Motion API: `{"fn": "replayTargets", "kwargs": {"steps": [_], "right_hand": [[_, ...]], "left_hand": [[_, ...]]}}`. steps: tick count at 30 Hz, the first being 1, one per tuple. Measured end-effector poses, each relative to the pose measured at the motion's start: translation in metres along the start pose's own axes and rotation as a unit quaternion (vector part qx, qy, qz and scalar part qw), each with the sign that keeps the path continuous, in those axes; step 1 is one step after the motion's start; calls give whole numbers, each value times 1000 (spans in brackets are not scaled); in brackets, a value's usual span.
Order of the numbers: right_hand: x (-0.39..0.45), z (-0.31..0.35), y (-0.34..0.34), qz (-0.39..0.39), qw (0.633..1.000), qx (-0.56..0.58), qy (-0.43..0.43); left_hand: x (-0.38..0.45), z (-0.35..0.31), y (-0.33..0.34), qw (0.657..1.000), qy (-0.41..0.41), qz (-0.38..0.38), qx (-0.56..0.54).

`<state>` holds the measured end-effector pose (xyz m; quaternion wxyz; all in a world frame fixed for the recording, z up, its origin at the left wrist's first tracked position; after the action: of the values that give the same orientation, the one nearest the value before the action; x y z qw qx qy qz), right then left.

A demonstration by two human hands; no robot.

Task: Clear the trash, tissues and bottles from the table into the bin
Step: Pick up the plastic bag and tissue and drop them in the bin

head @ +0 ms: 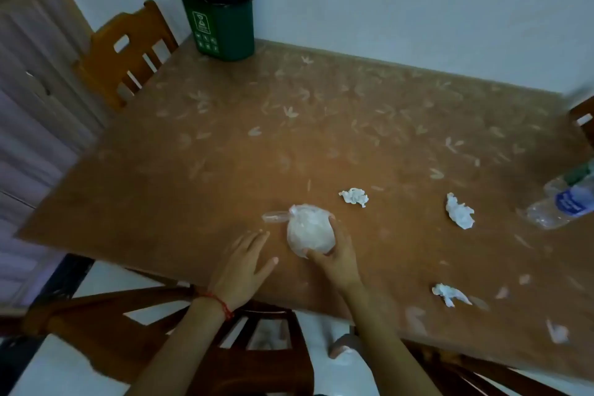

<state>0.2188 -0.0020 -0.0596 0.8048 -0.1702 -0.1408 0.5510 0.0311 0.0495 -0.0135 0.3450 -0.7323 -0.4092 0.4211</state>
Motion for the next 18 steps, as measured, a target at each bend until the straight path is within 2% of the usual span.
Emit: {"fn": "replayTargets", "kwargs": {"steps": [7, 12, 18], "right_hand": [[17, -10, 13, -3, 998, -42, 49], [21, -16, 13, -67, 992, -30, 104], [21, -24, 11, -95, 980, 6, 175]], "left_hand": [[19, 15, 1, 999, -5, -13, -47], [29, 24, 0, 998, -11, -6, -58], [36, 21, -2, 997, -6, 1, -79]]}}
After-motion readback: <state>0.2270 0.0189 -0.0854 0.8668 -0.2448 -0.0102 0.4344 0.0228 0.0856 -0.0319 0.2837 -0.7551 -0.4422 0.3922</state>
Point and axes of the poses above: each hand's wrist, its own x-axis towards the middle knuckle, its own y-axis out of the palm, z = x × y, the point moved 6 cm from there along x, towards the middle knuckle, and after that the axes turned 14 degrees about -y, right-handed, at the moved point
